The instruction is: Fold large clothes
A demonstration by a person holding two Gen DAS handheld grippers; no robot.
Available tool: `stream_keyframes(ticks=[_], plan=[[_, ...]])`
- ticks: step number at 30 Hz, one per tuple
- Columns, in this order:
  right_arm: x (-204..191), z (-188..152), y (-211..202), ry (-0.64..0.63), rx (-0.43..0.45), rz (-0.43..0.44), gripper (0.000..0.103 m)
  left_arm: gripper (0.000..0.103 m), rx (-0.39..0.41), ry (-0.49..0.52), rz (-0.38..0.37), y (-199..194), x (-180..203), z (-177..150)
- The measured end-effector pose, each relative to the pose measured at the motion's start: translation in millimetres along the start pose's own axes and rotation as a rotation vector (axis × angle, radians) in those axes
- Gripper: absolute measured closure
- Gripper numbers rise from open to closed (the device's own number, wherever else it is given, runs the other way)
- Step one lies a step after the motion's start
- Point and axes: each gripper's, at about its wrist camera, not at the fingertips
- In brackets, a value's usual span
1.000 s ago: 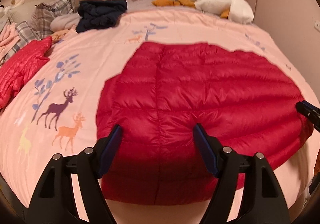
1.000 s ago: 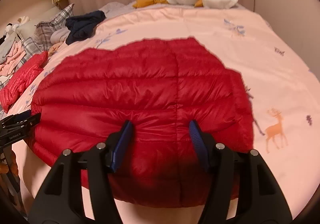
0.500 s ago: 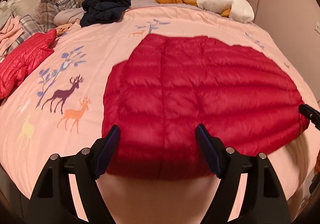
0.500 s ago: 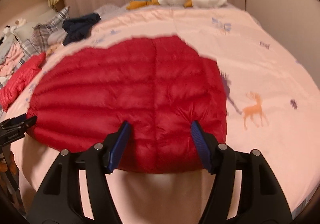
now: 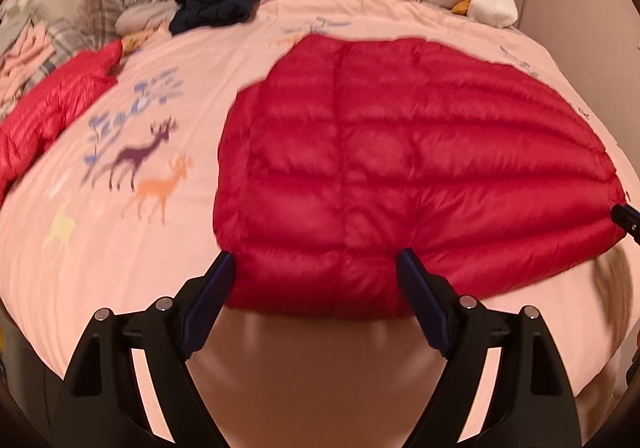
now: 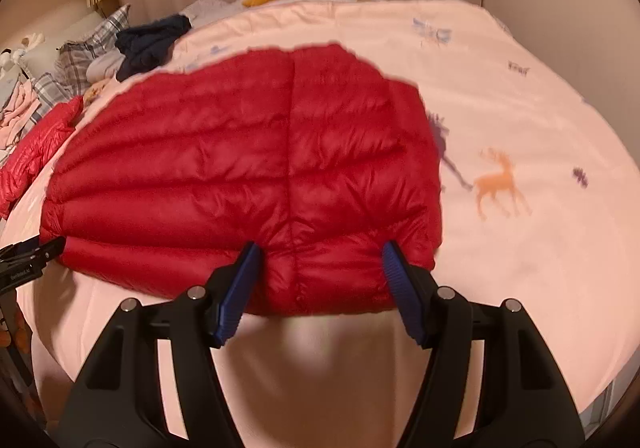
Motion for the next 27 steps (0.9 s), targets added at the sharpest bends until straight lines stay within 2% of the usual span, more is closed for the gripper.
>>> stream_keyframes(ticks=[8, 10, 13, 15, 17, 20, 22, 25, 27], plan=[[3.4, 1.2, -24.4, 0.036, 0.011, 0.027, 0.037, 0.015, -0.011, -0.01, 0.008, -7.1, -0.9, -1.5], [1.1, 6.1, -35.4, 0.044, 0.024, 0.047, 0.021, 0.015, -0.002, -0.009, -0.006, -18.5, 0.3, -0.2], [-8.3, 19.8, -58.3, 0.031, 0.068, 0.052, 0.008, 0.014, 0.043, 0.019, 0.002, -40.0, 8.3, 3.4], [-15.1, 32.8, -75.5, 0.025, 0.102, 0.053, 0.002, 0.01, 0.088, 0.043, 0.011, -59.1, 17.3, 8.9], [-19.3, 43.7, -89.1, 0.032, 0.128, 0.055, 0.002, 0.003, 0.134, 0.056, 0.005, -77.4, 24.8, 15.4], [-25.4, 60.4, -112.3, 0.043, 0.161, 0.076, 0.002, 0.001, 0.187, 0.066, -0.012, -106.1, 37.7, 27.0], [-30.3, 69.5, -123.4, 0.04, 0.15, 0.066, 0.002, 0.001, 0.216, 0.058, -0.033, -124.1, 44.4, 35.1], [-37.3, 77.3, -140.4, 0.03, 0.18, 0.09, 0.002, 0.001, 0.227, 0.037, -0.067, -148.0, 52.8, 46.2], [-45.2, 77.9, -151.7, 0.008, 0.199, 0.059, 0.002, 0.001, 0.221, 0.021, -0.104, -159.3, 56.1, 49.4]])
Point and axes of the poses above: each gripper's, at about its wrist camera, not at the fingertips, and y roughly the way its jaws point, x to its right, z to its top, and after that the axes turned 13 degrees about -y, right-handed
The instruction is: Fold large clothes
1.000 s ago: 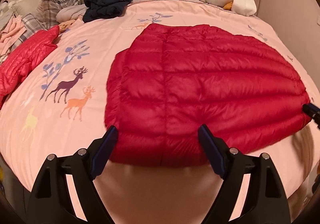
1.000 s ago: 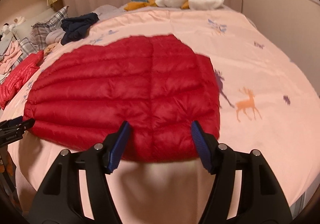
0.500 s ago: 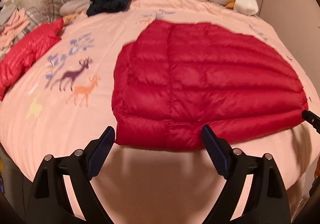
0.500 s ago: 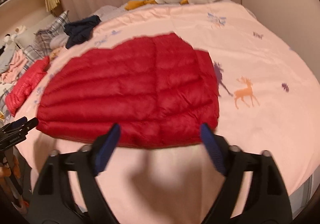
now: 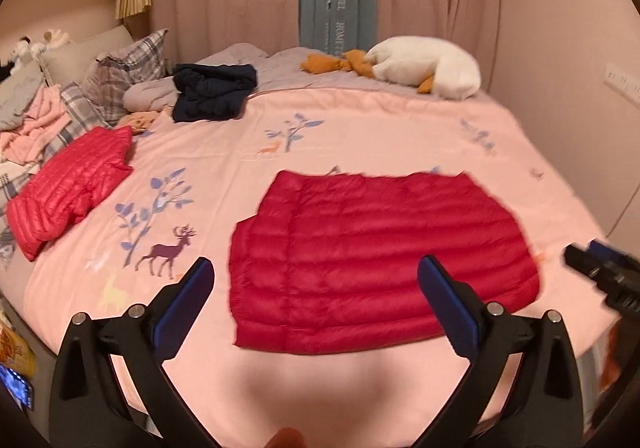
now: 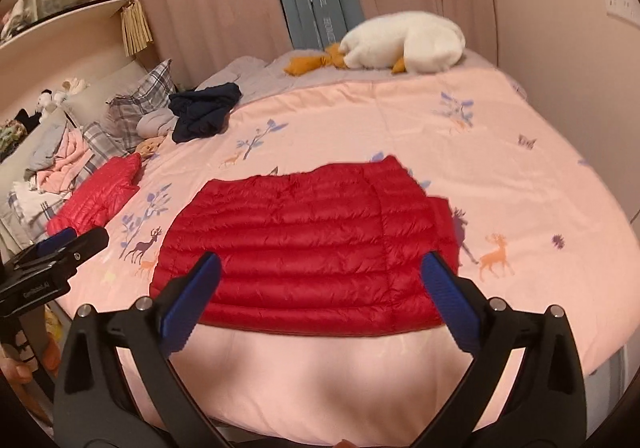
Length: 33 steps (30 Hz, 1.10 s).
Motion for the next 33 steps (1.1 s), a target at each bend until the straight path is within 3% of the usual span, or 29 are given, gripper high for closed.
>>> stream_keyframes(ticks=[5, 9, 16, 33], plan=[[-15.1, -10.7, -6.3, -0.025, -0.002, -0.042, 0.002, 0.001, -0.016, -0.002, -0.04, -13.5, 13.9, -2.0], [-18.3, -23.3, 0.2, 0.014, -0.012, -0.046, 0.002, 0.001, -0.029, -0.008, -0.003, -10.0, 18.6, -16.6], [-30.7, -24.2, 1.3, -0.043, -0.016, -0.055, 0.002, 0.001, -0.039, 0.03, 0.06, -5.6, 23.5, -30.6], [-36.4, -26.7, 2.1, -0.065, -0.023, -0.071, 0.002, 0.001, -0.07, 0.035, 0.061, -2.3, 24.1, -34.0]])
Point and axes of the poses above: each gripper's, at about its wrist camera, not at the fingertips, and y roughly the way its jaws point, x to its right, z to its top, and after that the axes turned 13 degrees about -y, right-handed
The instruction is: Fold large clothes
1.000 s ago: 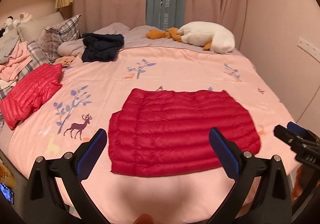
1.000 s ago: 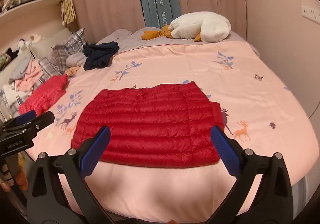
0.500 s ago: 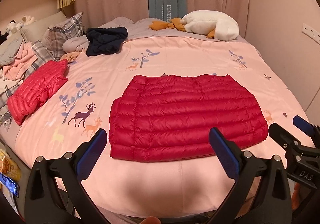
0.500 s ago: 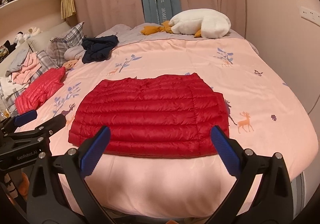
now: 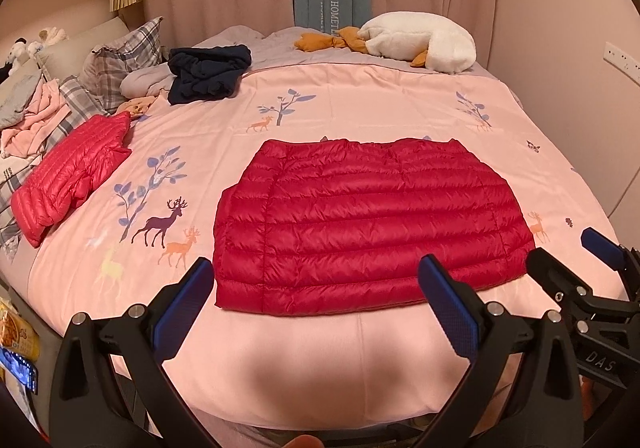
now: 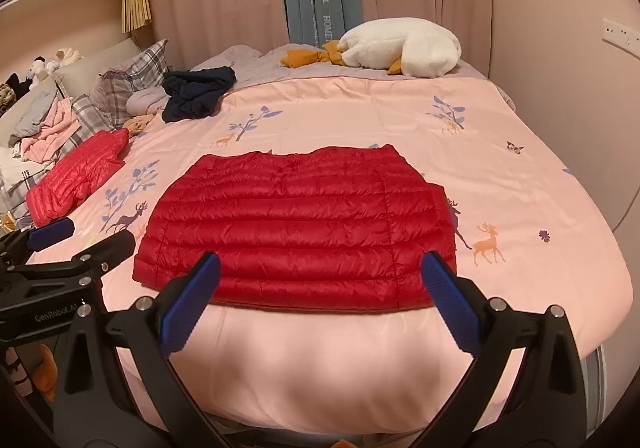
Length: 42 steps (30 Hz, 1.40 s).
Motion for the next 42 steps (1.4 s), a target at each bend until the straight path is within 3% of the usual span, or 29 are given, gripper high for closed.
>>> stream_keyframes(ticks=[42], plan=[[-1.5, -1.0, -6.3, -0.003, 0.008, -0.004, 0.002, 0.001, 0.001, 0.015, -0.002, -5.4, 7.1, -4.9]])
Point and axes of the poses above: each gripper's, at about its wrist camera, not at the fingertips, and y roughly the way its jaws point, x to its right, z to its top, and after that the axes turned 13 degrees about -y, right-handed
